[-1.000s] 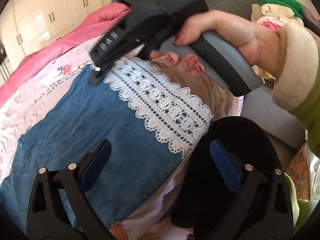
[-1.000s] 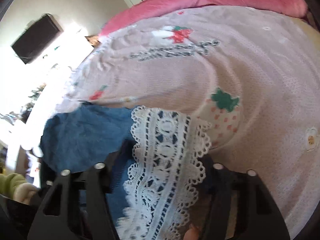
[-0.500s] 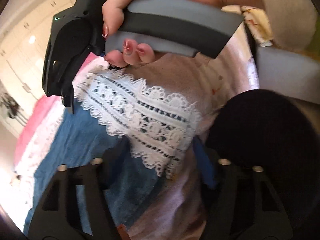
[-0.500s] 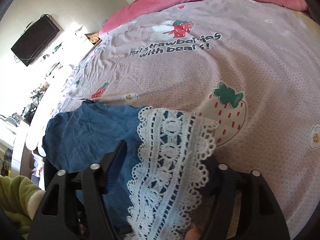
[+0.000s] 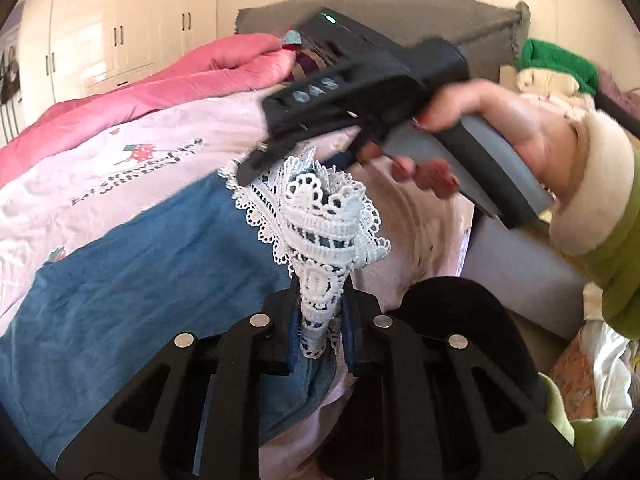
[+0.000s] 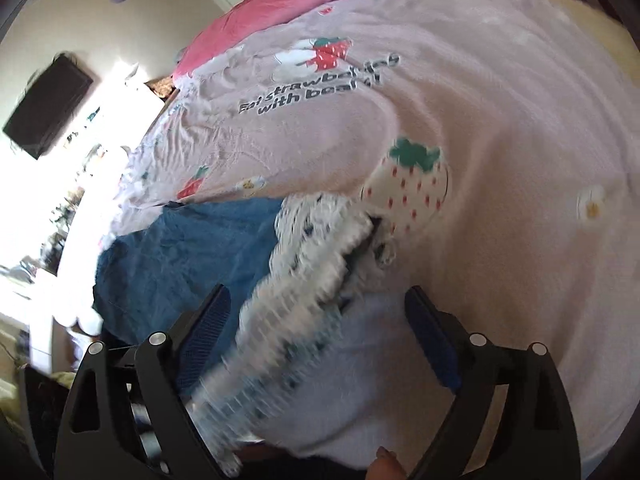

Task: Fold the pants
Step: 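Lift the lace hem with the right gripper while the left gripper grasps the lace beside it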

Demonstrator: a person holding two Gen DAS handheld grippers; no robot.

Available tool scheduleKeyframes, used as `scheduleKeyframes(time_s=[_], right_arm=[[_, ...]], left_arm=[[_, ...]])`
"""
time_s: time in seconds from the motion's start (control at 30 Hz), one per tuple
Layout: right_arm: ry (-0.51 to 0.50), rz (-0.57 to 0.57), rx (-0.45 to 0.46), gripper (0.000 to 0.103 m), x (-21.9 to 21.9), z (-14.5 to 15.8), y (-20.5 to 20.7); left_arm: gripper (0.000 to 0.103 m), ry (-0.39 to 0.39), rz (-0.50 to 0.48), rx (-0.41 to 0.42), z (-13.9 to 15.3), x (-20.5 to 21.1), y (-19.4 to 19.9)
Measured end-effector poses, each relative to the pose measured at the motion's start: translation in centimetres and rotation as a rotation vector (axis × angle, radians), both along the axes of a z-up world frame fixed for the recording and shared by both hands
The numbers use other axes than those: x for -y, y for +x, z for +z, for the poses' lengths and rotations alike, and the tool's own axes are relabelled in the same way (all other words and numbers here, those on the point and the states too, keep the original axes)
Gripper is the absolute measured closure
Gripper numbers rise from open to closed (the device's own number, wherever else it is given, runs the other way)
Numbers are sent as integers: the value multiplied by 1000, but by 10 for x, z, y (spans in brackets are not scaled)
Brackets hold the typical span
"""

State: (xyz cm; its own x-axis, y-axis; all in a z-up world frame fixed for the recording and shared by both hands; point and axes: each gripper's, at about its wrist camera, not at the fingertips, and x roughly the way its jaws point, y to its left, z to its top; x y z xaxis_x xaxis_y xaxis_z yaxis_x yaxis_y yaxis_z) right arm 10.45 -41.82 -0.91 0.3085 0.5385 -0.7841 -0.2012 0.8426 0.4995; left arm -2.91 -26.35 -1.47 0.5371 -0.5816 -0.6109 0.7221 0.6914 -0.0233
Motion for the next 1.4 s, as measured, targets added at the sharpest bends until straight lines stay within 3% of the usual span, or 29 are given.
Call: scheduleKeyframes(time_s=[0.07,0.13,0.17,0.2,0.4,0.57,0.87,1.03,1.2,1.4], right_arm=[[21,-20,-21,16,-2,-1,-1],[61,-22,-43,47,-8,-1,1],[78,-21,-52,68,-12,-1,3],[76,-15,-48,79,-17,1,4],[20,-32,88,90,-50,38,-2],[-2,17,107,90,-102,48,3],[-107,115,61,90,-211,25,17],[-209,149,62,89,-248,9,19],[-201,153,57,69,-261,11,20],[-170,231,78,55,-284,18,15]], left_arm=[[94,-10,0,1,2,-4,-3],[94,-17,-4,-8,3,-9,-2],[94,-18,-7,-7,3,-9,-3],[94,-17,-7,-3,3,-7,-1],[94,-49,24,-6,10,-26,2],[94,-66,72,-15,10,-54,-4],[94,-159,220,-187,-9,-132,6],[93,-201,260,-267,-25,-160,9],[89,-239,269,-324,-28,-171,13],[75,-267,299,-370,-31,-188,11]])
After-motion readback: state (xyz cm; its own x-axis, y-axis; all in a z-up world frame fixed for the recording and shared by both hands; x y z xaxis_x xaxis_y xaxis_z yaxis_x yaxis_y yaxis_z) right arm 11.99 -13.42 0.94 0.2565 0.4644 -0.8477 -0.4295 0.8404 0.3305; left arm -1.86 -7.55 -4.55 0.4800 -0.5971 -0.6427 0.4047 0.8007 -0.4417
